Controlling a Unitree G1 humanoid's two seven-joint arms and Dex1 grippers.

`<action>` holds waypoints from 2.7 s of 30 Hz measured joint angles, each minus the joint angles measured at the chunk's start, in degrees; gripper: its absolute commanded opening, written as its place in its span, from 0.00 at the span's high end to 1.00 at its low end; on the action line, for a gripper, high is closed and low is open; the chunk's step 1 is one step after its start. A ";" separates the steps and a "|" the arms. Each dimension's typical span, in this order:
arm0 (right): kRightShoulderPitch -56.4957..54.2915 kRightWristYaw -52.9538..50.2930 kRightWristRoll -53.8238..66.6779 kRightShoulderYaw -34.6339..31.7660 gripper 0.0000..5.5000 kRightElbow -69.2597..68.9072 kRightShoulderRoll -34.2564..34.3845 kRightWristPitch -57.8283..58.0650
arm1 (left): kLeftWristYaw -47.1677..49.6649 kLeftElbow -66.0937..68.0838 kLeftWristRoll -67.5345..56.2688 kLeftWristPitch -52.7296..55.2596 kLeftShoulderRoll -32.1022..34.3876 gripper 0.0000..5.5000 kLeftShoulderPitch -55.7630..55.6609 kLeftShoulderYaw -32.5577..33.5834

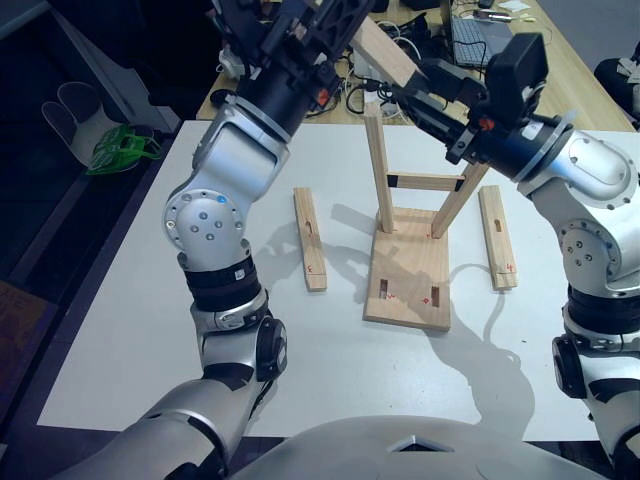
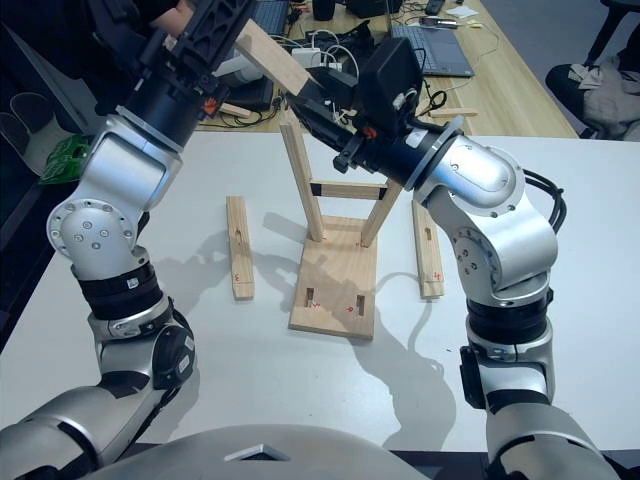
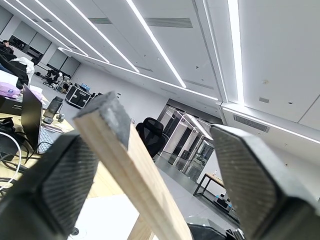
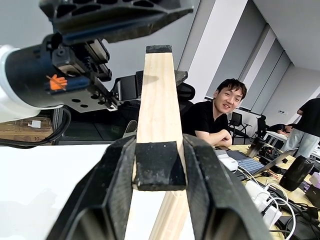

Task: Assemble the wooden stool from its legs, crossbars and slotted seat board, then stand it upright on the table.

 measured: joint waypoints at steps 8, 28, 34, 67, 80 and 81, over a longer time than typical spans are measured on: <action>0.00 -0.04 -0.63 -0.01 0.76 0.00 0.14 -0.04 | 0.35 0.01 0.03 -0.18 0.04 0.62 0.22 0.03; 0.21 -0.06 -2.77 0.45 0.67 0.09 0.42 0.43 | 1.13 0.02 -1.58 -0.32 0.00 0.92 0.16 -0.58; 1.14 2.37 -7.89 2.80 0.50 1.73 -3.80 -0.71 | 2.49 0.78 0.09 -1.02 1.19 0.93 0.50 0.38; -2.84 26.56 -16.83 26.08 1.00 15.96 0.44 -0.47 | 11.62 -8.86 31.23 -7.14 1.40 0.93 22.41 -6.75; -15.95 14.78 -22.81 22.23 1.00 59.56 23.06 -22.05 | 10.51 -8.72 30.05 -4.06 -0.14 0.93 20.68 -5.23; -16.71 12.79 -23.57 21.73 1.00 62.66 24.39 -24.36 | 10.59 -8.70 30.03 -3.67 -0.11 0.93 20.43 -4.75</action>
